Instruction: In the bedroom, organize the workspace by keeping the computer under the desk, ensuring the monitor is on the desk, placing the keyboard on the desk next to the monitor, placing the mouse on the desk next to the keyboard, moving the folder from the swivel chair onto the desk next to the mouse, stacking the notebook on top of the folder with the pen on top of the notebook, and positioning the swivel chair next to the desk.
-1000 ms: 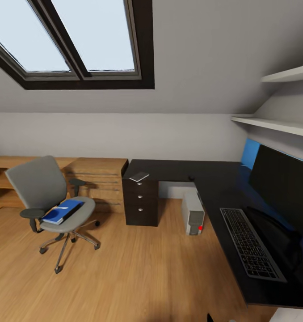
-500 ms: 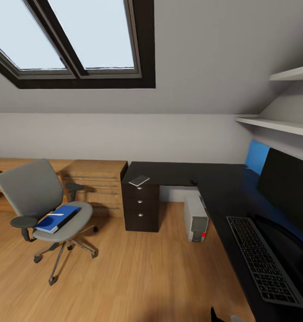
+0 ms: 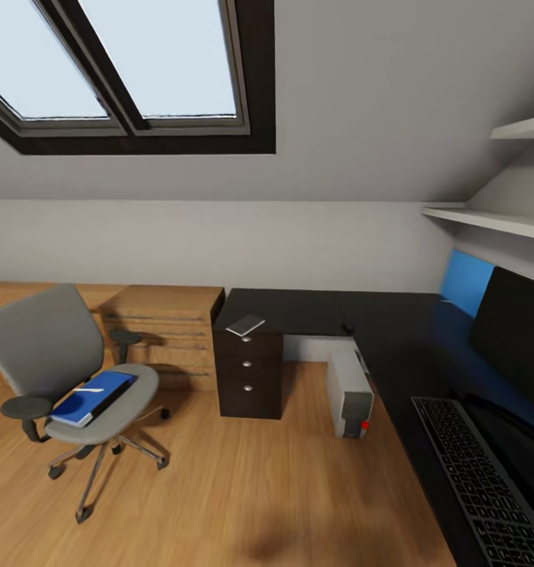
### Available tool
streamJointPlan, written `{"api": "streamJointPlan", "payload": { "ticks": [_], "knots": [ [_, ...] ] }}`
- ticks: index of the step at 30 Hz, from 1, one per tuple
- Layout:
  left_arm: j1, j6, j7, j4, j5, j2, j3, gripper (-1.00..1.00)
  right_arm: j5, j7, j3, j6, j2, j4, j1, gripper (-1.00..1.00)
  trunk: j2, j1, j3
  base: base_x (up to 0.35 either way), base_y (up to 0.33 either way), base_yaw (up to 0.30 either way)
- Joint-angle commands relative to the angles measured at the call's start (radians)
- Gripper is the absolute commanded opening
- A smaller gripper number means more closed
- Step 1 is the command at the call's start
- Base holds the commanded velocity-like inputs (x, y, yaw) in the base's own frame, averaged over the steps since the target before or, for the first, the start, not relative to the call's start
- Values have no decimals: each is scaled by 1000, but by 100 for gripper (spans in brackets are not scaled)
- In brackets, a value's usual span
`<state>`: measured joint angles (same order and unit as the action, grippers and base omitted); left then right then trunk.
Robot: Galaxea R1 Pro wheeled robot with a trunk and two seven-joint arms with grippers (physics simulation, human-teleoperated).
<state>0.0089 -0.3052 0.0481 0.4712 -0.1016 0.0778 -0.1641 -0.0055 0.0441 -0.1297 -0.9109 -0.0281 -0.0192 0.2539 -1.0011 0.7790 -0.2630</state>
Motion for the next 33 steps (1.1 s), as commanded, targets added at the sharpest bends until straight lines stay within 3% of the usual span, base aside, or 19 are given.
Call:
{"api": "streamJointPlan", "payload": {
  "ticks": [1,33],
  "knots": [
    [0,-1,-1,1,-9,0,0,100,0,5,-5,-5,0,-2,0,100,-1,1,-1,258,1,0],
    [0,-3,-1,-20,-9,0,0,100,-10,2,-8,-3,2,-1,-2,100,-1,1,6,327,0,0]
  ]
}}
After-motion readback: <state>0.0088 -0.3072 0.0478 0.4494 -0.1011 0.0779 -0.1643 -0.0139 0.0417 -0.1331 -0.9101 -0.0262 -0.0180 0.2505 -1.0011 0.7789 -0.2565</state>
